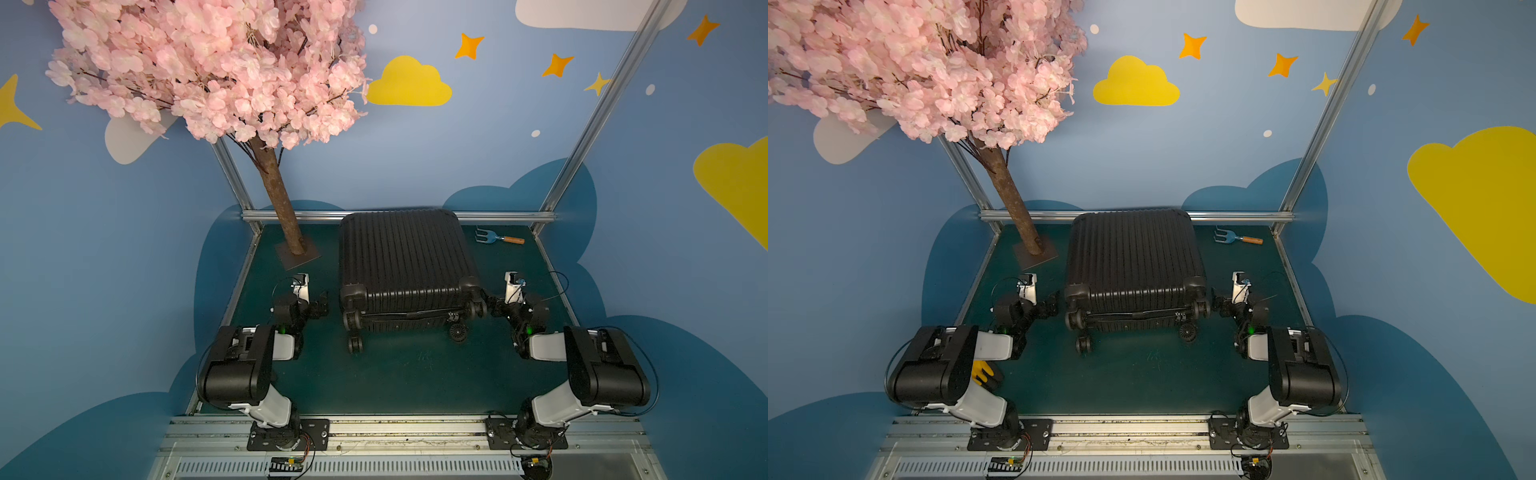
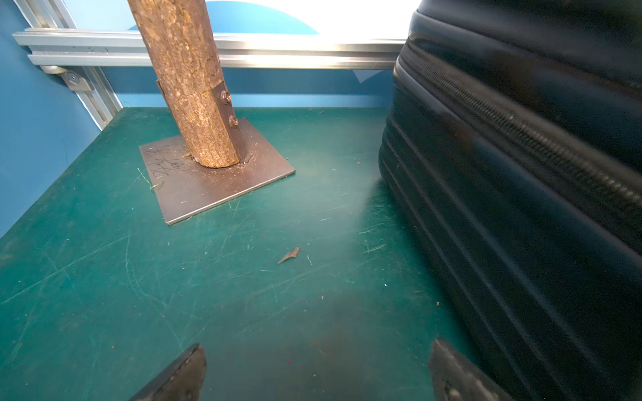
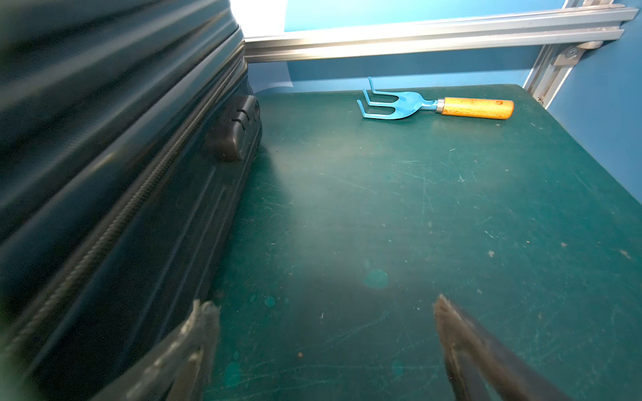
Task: Open the suitcase zippers
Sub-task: Adjust the suitcase at the center of the board.
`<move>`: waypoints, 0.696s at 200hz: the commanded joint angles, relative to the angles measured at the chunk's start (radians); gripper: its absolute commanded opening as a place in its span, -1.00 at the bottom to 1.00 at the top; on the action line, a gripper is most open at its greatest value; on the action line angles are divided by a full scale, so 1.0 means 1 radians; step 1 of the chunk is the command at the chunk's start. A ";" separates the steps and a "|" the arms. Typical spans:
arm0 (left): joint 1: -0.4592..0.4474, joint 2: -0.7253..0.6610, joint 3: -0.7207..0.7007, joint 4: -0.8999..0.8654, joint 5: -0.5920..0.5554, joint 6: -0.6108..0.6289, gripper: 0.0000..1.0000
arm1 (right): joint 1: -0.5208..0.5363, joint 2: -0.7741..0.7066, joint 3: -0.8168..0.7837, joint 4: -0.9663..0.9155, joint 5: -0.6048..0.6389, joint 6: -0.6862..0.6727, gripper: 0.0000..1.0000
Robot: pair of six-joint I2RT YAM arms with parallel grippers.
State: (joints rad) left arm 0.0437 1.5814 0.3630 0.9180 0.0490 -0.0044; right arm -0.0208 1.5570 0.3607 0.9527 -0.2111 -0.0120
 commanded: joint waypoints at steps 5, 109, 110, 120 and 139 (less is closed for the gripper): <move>0.003 -0.012 0.006 0.011 0.012 -0.002 0.99 | 0.002 0.001 -0.007 0.032 -0.013 -0.010 0.95; -0.440 -0.706 0.271 -0.622 -0.309 -0.031 0.99 | 0.280 -0.802 0.288 -0.844 0.171 0.048 0.95; -0.450 -0.709 0.279 -0.636 -0.316 -0.033 0.99 | 0.288 -0.808 0.294 -0.855 0.171 0.051 0.95; -0.575 -0.731 0.377 -0.836 -0.384 -0.035 0.99 | 0.378 -0.834 0.389 -1.008 0.211 0.096 0.94; -0.788 -0.701 0.597 -1.229 -0.572 -0.127 0.99 | 0.512 -0.814 0.582 -1.342 0.292 0.211 0.94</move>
State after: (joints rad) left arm -0.5488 0.8677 0.7609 0.2329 -0.2745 -0.0250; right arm 0.3683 0.7361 0.7616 0.1238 -0.0154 0.0658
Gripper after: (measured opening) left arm 0.997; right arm 0.974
